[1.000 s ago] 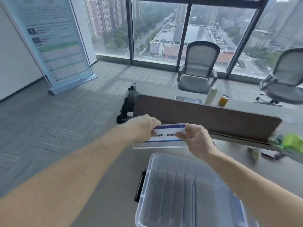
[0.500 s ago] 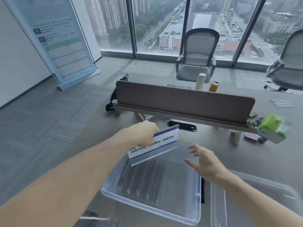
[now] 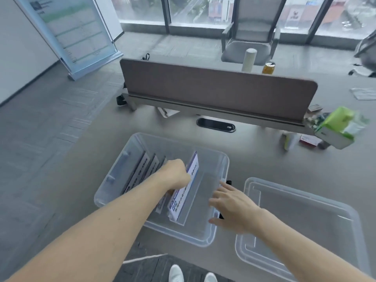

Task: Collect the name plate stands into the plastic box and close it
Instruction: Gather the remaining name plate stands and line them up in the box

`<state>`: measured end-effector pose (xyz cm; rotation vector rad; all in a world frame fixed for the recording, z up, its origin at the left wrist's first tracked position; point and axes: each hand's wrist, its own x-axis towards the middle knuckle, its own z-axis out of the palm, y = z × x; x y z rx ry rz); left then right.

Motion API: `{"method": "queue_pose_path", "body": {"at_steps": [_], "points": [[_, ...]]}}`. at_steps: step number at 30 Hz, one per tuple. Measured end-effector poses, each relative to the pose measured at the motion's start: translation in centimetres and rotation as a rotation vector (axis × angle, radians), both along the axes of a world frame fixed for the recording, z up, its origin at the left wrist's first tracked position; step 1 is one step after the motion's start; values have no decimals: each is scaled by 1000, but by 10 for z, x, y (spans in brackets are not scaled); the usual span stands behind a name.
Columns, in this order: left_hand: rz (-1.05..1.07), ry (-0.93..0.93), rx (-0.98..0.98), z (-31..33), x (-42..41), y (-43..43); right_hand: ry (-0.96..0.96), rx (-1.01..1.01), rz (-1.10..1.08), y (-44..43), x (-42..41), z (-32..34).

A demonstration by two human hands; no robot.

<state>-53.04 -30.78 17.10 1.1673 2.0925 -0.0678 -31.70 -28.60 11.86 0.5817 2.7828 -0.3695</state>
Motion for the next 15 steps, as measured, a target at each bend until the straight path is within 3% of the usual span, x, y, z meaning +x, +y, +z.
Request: {"method": "queue_pose_path", "body": {"at_steps": [15], "points": [[25, 83, 22, -99, 31, -9, 115, 93, 175, 8, -8, -46]]}}
